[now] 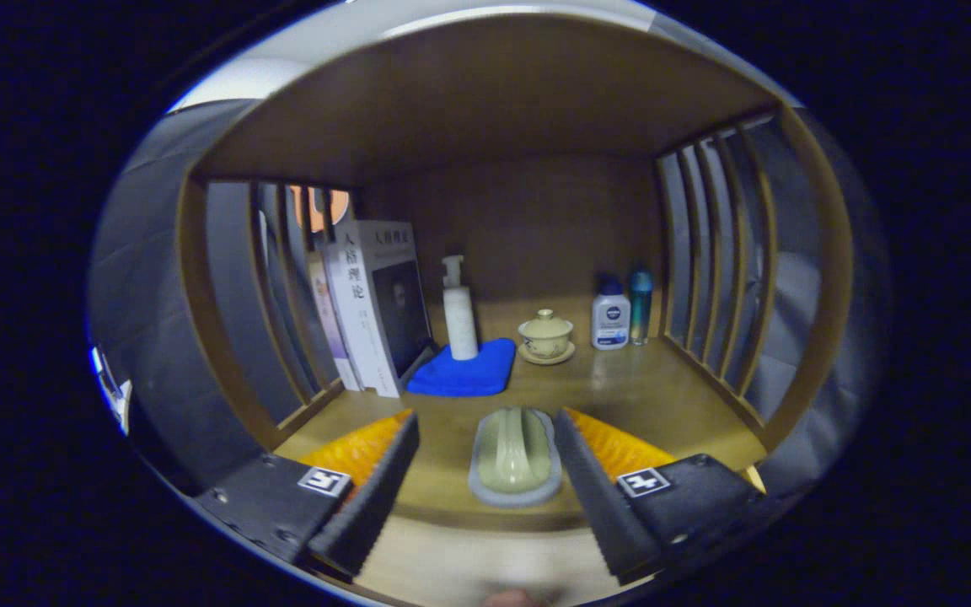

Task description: Pull open the drawer, take out the items inside it, and place them on the countertop above the cabinet.

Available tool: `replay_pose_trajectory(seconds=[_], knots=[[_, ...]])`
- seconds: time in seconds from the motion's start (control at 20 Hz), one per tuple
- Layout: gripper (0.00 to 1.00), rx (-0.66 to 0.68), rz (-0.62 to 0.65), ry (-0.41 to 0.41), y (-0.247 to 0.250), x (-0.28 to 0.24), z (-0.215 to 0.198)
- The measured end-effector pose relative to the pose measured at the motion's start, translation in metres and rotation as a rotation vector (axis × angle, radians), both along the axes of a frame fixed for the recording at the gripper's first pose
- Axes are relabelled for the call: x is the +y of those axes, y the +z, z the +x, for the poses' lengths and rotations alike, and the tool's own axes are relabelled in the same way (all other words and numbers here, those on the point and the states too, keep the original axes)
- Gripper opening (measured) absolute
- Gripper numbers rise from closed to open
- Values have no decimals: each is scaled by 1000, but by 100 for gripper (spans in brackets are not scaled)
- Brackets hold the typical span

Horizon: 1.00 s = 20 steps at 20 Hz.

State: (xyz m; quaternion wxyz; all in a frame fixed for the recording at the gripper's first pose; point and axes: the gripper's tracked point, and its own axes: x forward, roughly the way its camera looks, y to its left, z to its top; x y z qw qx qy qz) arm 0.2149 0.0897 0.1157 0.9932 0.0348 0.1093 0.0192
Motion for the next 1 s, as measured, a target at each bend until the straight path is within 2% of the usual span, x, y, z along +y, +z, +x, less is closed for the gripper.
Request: replay_pose_trajectory(seconds=[0.05,0.25,0.35,0.55,0.8,1.0], knots=[[100,-26,3,2,-1,0,-19],[100,-129,19,-28,-15,-10,-100],[100,-167,-24,-75,-29,-20,-128],[100,-200,-76,-113,-60,-21,-177],[100,-165,-61,-151,-116,-23,-201],[100,-134,-49,-129,-147,-16,-197]])
